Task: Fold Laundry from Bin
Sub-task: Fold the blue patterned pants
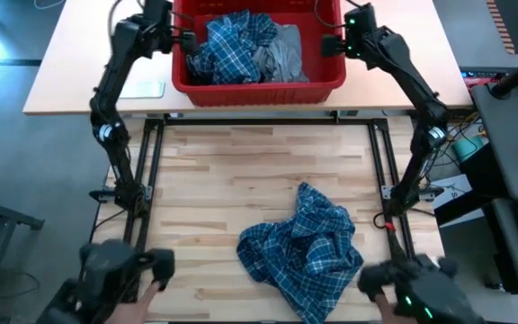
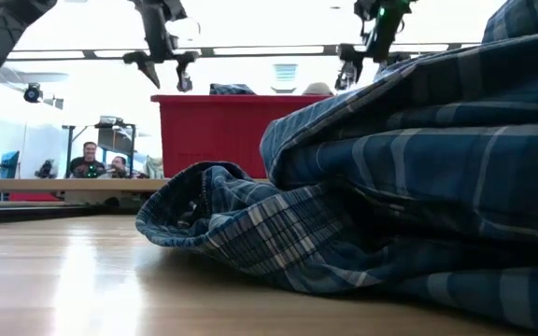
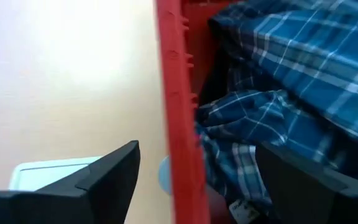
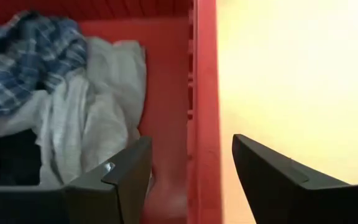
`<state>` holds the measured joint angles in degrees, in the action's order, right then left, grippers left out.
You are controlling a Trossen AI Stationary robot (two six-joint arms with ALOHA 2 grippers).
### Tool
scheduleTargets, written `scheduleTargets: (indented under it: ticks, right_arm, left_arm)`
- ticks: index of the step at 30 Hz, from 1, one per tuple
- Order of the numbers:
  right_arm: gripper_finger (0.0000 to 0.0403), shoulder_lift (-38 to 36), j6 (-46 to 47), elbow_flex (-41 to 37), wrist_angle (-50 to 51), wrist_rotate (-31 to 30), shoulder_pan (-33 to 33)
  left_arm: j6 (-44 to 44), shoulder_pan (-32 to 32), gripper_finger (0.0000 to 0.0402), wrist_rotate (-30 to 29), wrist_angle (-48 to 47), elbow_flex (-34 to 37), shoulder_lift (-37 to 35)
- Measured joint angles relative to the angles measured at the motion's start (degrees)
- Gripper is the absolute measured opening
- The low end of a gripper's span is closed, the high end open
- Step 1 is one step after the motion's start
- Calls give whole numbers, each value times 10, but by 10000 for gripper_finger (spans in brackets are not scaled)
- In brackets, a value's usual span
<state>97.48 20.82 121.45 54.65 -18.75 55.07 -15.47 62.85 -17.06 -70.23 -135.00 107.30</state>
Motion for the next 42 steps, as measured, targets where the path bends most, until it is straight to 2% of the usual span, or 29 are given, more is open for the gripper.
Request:
scheduleTargets:
  ticks: [5,10,13,18,23,25,29,32,38,42]
  right_arm:
    - [212,-76,-35,-17,-1,-22,-67]
    - [210,-131,-56,-65,-12,-53,-177]
    - [210,-161,-79,-101,-33,-52,-244]
    - [210,-197,-113,-171,-35,-48,-350]
    - [210,-232,-109,-249,-34,35,-456]
    - [210,-242,-76,-275,-32,55,-506]
    - [210,-245,45,-324,-23,48,-611]
    - [210,-237,149,-352,-21,27,-686]
    - [210,-191,381,-383,-1,24,-809]
    - [210,-148,504,-375,23,71,-883]
  left_arm:
    - [0,-35,304,-4,-52,0,-69]
    - [-7,-128,303,-4,-70,10,-128]
    - [-9,-210,298,-6,-87,14,-157]
    - [-1,-384,290,-5,-116,47,-181]
    - [-9,-536,286,-47,-117,115,-193]
    - [-26,-580,286,-49,-106,149,-196]
    - [-44,-651,286,-50,-44,229,-208]
    - [-50,-702,286,-50,21,303,-214]
    - [-64,-824,286,-48,167,474,-213]
    - [-116,-890,286,-47,272,559,-213]
